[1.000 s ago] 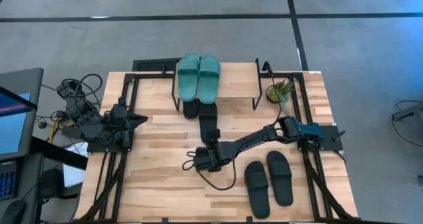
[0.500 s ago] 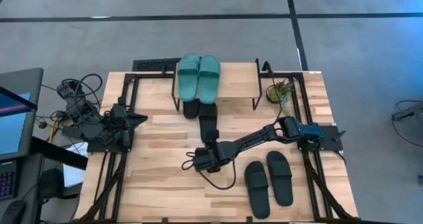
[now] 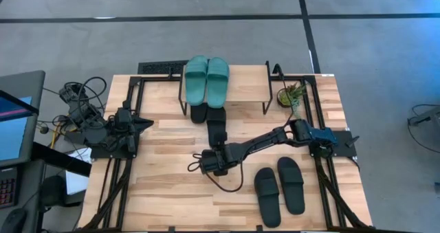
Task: Pick and place slides into the shelf
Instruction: Put the left black slide under the shelf
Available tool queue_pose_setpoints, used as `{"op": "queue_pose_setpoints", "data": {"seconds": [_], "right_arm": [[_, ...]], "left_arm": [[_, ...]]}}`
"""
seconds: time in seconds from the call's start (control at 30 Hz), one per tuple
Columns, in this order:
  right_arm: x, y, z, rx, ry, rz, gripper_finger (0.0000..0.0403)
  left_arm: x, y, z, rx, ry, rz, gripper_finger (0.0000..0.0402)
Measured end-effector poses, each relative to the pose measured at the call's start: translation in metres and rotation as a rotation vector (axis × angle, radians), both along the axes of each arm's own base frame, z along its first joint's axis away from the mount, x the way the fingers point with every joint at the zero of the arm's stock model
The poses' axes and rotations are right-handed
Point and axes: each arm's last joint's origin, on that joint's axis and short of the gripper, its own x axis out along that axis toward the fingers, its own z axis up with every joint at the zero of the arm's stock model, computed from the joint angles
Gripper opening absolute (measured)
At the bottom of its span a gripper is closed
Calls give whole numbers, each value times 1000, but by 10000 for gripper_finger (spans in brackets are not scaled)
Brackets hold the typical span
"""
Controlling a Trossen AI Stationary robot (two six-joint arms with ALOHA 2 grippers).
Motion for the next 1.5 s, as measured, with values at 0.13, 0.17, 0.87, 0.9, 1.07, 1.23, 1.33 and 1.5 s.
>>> {"op": "queue_pose_setpoints", "data": {"seconds": [0.13, 0.17, 0.87, 0.9, 1.07, 1.23, 1.33, 1.5], "right_arm": [[1, -3, 0, 9, 8, 6, 0], [1, -3, 0, 12, 7, 6, 0], [7, -40, 0, -4, 32, -30, 0], [7, -42, 0, -4, 33, -34, 0], [8, -50, 0, -18, 51, -18, 0], [9, -60, 0, -27, 67, -7, 0], [10, -66, 0, -33, 77, -1, 0], [11, -75, 0, -46, 98, 26, 0]], "left_arm": [[0, 0, 0, 0, 0, 0, 13], [0, 0, 0, 0, 0, 0, 13], [0, 0, 0, 3, 2, -1, 13], [0, 0, 0, 6, 4, -2, 13], [0, 0, 0, 11, 7, -3, 13], [0, 0, -1, 15, 11, -3, 13], [0, 0, -1, 15, 11, -3, 13], [0, 0, -1, 17, 9, 2, 13]]}}
